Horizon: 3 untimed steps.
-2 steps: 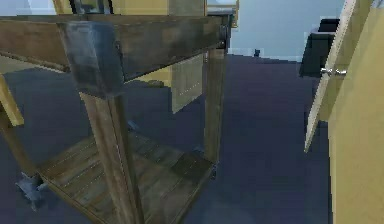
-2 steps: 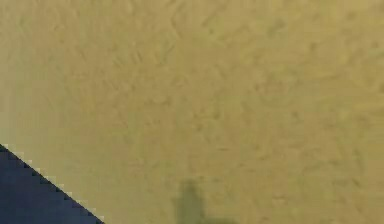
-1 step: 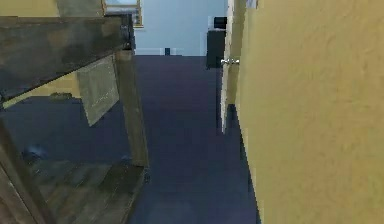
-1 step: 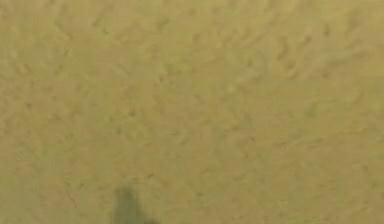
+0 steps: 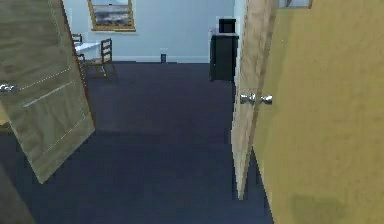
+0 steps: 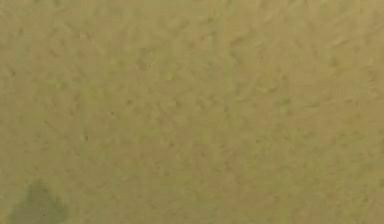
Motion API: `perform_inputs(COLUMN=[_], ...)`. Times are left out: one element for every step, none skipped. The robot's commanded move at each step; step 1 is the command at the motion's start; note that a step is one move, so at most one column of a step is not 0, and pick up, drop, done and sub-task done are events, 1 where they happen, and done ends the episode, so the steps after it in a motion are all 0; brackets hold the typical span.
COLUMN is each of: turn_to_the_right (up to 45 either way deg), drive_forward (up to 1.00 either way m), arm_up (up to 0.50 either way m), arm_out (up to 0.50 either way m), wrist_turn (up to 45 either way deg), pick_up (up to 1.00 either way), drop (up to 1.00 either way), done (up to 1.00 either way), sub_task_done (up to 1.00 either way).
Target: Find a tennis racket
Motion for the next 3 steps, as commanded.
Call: perform_inputs(turn_to_the_right=[0.0, -24.0, 0.0], drive_forward=[0.35, 0.0, 1.0], arm_up=[0.0, 0.0, 0.0], arm_out=[0.0, 0.0, 0.0], wrist_turn=[0.0, 0.0, 0.0], pick_up=[0.0, 0.0, 0.0], drop=[0.0, 0.0, 0.0], done=[0.0, 0.0, 0.0], sub_task_done=[0.0, 0.0, 0.0])
